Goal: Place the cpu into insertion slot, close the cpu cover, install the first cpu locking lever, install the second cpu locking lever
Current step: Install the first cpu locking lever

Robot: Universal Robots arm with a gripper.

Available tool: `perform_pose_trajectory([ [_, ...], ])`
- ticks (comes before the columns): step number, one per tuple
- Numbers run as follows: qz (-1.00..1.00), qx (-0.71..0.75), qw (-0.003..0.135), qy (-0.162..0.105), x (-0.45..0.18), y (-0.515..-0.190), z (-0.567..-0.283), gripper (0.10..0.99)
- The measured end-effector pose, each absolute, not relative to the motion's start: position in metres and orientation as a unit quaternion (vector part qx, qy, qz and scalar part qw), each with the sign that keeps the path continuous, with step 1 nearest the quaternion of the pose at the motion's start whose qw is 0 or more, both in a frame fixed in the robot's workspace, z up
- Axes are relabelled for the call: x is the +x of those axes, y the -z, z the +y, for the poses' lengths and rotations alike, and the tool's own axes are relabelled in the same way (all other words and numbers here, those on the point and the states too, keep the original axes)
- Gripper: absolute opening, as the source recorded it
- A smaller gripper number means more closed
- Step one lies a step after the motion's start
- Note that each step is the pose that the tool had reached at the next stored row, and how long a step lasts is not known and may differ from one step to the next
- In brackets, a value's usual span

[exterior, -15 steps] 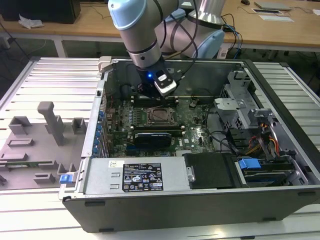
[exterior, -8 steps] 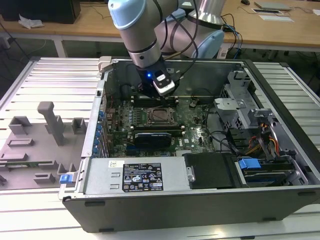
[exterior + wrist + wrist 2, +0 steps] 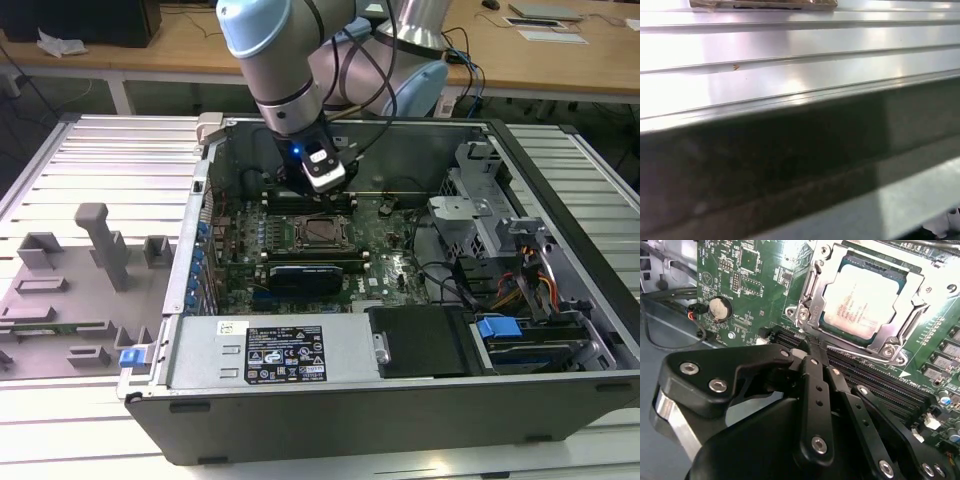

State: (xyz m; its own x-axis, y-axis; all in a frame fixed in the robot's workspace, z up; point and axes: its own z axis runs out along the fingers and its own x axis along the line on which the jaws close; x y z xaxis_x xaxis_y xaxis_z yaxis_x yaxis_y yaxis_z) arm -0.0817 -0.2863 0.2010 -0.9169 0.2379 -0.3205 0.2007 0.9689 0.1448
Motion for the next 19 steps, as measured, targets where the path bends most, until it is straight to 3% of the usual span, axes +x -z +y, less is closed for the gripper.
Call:
perform_pose_trajectory([
  [19,0.967,0.180,0.174,-0.043,-0.0817,-0.1962,-0.2783,0.106],
])
